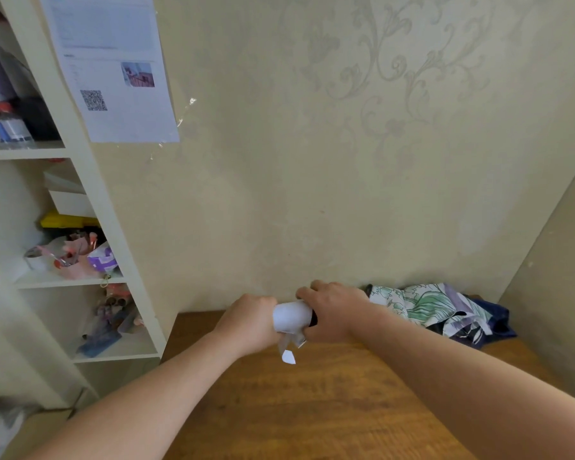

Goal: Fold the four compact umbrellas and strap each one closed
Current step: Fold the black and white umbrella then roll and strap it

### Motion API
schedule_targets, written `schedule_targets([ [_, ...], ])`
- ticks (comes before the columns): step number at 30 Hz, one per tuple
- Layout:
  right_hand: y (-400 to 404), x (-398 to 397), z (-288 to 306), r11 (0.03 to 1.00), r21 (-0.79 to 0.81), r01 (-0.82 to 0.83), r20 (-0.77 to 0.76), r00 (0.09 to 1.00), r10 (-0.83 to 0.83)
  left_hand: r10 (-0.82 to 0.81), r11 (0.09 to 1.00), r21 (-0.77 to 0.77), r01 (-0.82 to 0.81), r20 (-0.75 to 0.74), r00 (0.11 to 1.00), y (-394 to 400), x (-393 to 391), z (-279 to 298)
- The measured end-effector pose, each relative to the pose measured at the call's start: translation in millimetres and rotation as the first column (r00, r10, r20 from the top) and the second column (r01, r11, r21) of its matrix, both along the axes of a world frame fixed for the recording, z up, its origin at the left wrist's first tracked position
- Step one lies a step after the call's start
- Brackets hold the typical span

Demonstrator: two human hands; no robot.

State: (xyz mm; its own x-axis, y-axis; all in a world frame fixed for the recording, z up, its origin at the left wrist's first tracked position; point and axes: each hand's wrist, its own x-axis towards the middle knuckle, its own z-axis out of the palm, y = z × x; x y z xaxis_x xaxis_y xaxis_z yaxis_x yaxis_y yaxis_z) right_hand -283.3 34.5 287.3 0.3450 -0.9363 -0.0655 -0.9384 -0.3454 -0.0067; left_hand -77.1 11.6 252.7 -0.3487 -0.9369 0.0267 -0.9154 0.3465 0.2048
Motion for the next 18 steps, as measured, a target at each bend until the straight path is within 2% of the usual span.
schedule_targets([
  [4, 4.7, 18.9, -5.4, 0.986, -0.152, -0.073, -0.153, 0.987, 0.049, 0.039, 0.994, 0.105, -0.035, -0.037, 0.999, 1.1, -4.9, 2.0],
  [9, 9.4, 10.6, -13.1, 0.967, -0.254, -0.038, -0.111, 0.994, 0.01, 0.087, 0.945, 0.326, -0.017, -0.202, 0.976, 12.9, -4.4, 13.1],
  [14, 14.5, 8.4, -12.8, 0.972, -0.235, -0.016, -0.074, 0.997, -0.001, 0.051, 0.935, 0.353, 0.025, -0.205, 0.977, 16.3, -2.7, 18.6],
  [18, 17.7, 10.1, -11.7, 0.988, -0.155, -0.017, -0.081, 0.997, 0.005, -0.034, 0.937, 0.339, 0.087, -0.16, 0.987, 17.2, -0.2, 17.8],
])
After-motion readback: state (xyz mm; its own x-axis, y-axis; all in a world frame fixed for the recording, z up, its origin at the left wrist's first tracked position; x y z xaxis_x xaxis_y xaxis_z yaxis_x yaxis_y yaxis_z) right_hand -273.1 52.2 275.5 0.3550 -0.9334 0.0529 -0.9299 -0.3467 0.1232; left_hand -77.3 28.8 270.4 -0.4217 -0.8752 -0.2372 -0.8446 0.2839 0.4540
